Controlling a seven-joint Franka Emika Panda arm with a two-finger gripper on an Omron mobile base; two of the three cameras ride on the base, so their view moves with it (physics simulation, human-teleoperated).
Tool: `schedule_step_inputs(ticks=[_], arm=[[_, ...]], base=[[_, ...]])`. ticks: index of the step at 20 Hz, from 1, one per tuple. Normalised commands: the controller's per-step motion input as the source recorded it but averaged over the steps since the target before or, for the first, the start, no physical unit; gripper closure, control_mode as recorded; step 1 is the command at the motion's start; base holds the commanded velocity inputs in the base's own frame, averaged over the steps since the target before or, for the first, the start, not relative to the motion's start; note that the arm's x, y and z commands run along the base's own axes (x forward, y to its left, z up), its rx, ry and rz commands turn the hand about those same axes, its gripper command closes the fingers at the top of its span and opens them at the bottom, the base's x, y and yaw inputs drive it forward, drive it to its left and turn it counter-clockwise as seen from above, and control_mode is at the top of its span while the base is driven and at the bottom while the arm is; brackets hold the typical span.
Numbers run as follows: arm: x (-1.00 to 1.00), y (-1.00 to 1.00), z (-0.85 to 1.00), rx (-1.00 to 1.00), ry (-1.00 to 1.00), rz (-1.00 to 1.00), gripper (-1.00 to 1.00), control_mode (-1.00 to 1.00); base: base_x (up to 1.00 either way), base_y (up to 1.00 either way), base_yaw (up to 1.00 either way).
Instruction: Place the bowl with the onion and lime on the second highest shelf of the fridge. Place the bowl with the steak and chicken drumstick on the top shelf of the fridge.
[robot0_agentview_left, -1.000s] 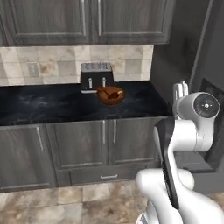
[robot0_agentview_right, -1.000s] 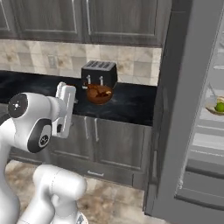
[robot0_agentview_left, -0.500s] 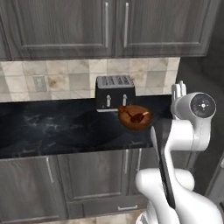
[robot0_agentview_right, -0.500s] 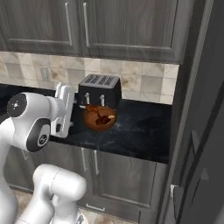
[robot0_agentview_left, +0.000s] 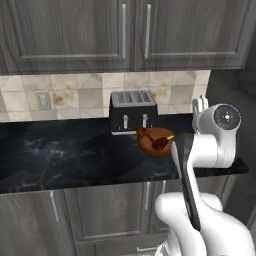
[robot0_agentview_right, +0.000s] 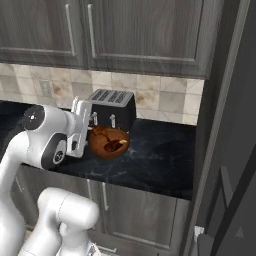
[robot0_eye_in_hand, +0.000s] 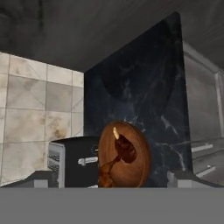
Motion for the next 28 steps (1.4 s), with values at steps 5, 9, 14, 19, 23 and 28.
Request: schedule_step_inputs(ticks=[5, 9, 14, 19, 23, 28], arm=[[0.65, -0.44, -0.51, 0.13, 0.44, 0.14, -1.0, -1.0], [0.35, -0.34, -0.51, 0.1, 0.24, 0.12, -1.0, -1.0], [0.17, -0.01, -0.51, 0.09, 0.0, 0.12, -1.0, -1.0], [0.29, 0.0, -0.45, 0.03, 0.0, 0.34, -1.0, -1.0], [0.64, 0.05, -0.34, 0.0, 0.01, 0.23, -1.0, -1.0], [0.63, 0.28, -0.37, 0.0, 0.08, 0.04, -1.0, -1.0]], base=[[0.0, 0.0, 0.0], [0.0, 0.0, 0.0], [0.0, 0.0, 0.0], [0.0, 0.0, 0.0], [0.0, 0.0, 0.0], [0.0, 0.0, 0.0]])
